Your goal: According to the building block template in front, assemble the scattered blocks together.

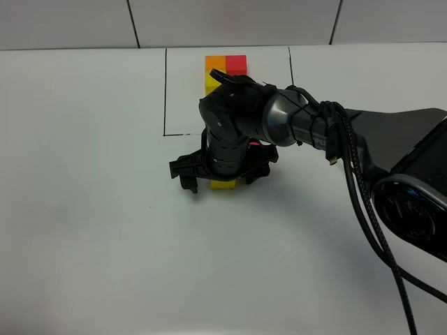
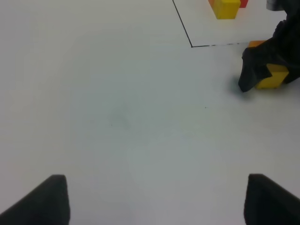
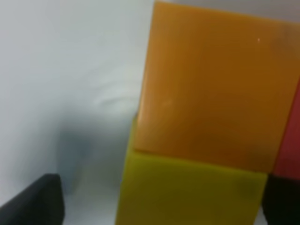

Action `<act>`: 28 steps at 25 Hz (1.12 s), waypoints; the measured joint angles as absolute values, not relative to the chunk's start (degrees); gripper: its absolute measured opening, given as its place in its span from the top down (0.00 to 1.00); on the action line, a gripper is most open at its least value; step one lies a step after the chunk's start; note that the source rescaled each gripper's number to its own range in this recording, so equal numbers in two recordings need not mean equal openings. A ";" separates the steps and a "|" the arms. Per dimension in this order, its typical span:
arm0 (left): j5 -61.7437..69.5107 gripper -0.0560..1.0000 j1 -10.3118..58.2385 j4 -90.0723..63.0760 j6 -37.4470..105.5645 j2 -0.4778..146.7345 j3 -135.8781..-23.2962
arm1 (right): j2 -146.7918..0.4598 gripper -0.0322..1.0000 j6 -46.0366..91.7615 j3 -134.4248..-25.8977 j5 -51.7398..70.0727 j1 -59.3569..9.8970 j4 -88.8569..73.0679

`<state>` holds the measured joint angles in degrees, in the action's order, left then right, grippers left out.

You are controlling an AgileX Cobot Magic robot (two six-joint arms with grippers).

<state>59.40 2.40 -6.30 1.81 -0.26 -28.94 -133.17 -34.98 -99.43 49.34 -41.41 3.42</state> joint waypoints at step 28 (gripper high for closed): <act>59.40 0.29 2.40 -6.30 1.81 -0.26 -28.94 | -103.28 0.13 -25.69 -68.79 42.56 -27.07 7.65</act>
